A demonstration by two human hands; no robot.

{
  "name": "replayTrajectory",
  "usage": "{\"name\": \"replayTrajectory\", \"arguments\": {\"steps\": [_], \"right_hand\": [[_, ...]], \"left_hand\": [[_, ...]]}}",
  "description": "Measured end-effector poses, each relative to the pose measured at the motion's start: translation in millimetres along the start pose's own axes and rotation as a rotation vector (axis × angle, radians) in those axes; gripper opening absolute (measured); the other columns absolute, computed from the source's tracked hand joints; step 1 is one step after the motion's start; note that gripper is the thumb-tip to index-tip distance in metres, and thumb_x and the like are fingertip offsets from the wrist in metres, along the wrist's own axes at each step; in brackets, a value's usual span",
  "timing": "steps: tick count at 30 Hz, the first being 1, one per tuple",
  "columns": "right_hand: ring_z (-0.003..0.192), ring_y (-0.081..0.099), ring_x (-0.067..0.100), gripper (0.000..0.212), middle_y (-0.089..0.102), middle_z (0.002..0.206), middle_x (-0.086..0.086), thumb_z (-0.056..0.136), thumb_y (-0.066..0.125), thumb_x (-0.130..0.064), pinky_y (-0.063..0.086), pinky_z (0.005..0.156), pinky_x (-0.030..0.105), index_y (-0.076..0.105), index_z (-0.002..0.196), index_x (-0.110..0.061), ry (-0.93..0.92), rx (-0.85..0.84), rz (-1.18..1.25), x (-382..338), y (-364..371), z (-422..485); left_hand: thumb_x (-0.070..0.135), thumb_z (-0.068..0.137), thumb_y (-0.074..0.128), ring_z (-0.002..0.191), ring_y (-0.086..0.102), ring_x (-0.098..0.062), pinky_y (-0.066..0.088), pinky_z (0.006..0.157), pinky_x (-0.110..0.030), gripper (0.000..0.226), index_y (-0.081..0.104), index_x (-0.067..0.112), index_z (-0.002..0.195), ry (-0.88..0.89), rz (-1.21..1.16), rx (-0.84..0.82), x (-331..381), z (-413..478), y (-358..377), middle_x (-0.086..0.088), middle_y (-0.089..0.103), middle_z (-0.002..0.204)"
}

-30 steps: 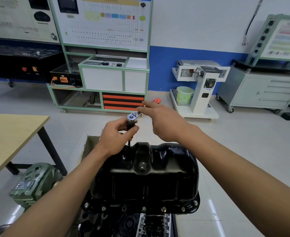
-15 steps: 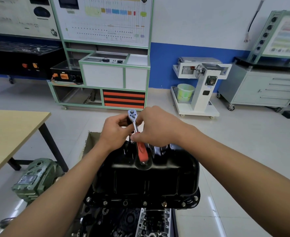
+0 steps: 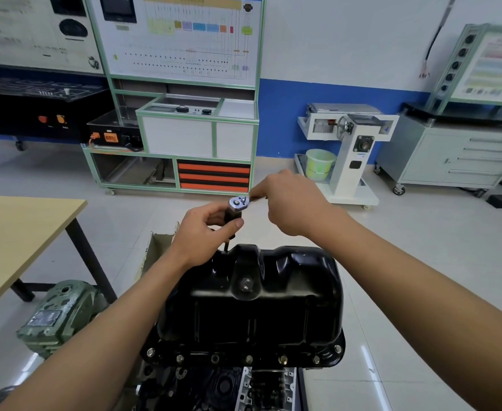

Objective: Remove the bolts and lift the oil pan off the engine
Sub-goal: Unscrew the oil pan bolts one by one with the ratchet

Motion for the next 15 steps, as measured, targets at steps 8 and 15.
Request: {"name": "replayTrajectory", "arguments": {"steps": [8,15], "right_hand": [[0.117,0.054,0.021,0.039,0.06,0.127,-0.005,0.092,0.063,-0.035,0.048,0.094,0.041,0.058,0.129,-0.023,-0.163,-0.02,0.165,-14.0,17.6,-0.4],[0.094,0.056,0.018,0.026,0.064,0.104,-0.005,0.094,0.064,-0.039,0.042,0.079,0.035,0.06,0.113,-0.02,-0.172,-0.011,0.327,-9.3,24.5,5.6]], "left_hand": [[0.014,0.093,0.074,0.073,0.069,-0.007,0.056,0.075,-0.028,0.017,0.074,0.031,0.093,0.03,0.032,-0.086,0.8,1.1,8.4,0.012,0.074,0.079],[0.016,0.083,0.063,0.102,0.069,-0.009,0.053,0.09,-0.027,0.032,0.077,0.025,0.111,-0.236,-0.005,-0.37,-15.8,18.2,0.6,0.0,0.077,0.108]]}}
Point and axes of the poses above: each hand's wrist, its own z-axis towards the middle knuckle, its own y-axis out of the palm, x = y × z, the point moved 9 cm from there along z, towards the middle knuckle
